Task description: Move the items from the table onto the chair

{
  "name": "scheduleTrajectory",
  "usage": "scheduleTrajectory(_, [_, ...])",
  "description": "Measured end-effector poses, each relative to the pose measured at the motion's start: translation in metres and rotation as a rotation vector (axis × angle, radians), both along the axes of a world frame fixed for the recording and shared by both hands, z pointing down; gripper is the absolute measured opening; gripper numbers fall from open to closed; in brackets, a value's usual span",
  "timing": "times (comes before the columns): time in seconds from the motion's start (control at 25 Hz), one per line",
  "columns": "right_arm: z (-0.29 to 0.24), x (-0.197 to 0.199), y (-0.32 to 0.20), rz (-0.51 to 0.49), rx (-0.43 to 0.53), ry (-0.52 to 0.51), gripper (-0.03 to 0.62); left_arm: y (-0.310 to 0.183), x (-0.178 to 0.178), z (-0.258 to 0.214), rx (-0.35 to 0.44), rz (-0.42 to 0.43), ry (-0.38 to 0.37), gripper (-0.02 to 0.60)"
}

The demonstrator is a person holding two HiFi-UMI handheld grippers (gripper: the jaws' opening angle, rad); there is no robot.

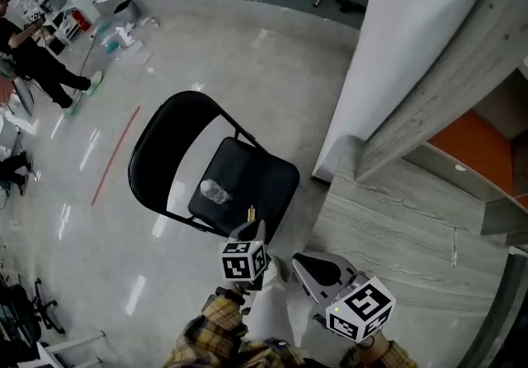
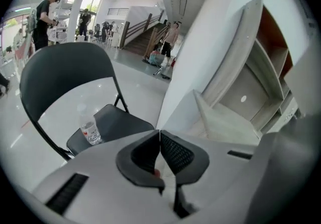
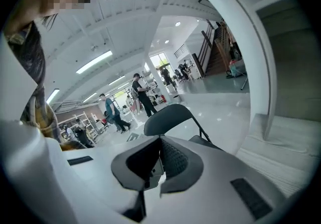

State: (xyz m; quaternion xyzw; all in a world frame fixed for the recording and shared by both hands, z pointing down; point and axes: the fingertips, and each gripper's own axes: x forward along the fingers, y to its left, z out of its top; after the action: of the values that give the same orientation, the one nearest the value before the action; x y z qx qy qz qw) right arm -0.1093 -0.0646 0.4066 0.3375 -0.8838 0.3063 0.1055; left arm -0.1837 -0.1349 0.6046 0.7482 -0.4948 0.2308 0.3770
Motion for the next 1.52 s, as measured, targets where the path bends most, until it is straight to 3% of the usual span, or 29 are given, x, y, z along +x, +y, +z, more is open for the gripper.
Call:
scheduleTrajectory(0.24, [-0.061, 0.107, 0.042, 0.072, 0.099, 0.006, 0.017, 0.027, 0.085, -0.109, 0.158, 0.018, 0.045, 0.005])
scheduleTrajectory(0.6, [-0.117, 0.278, 0.129, 0.254, 0.205, 0.055, 0.017, 0.104, 0.264, -0.252, 0.405, 0.215, 0.13, 0.004])
scheduleTrajectory(0.88, [-0.126, 0.38, 0.176, 0.454, 0.228, 0.082, 0.017, 0.16, 0.379, -0.289, 0.435, 0.432, 0.202, 0.003])
scheduleTrajectory(1.2, [-0.121, 0.433, 0.218, 0.658, 0.208, 0.106, 0.017, 0.199, 0.429, -0.316, 0.49, 0.613, 0.212, 0.003])
scheduleTrajectory(1.52, [-0.114, 0.436, 0.229, 0.715, 0.168, 0.102, 0.017, 0.219, 0.432, -0.327, 0.493, 0.689, 0.229, 0.003])
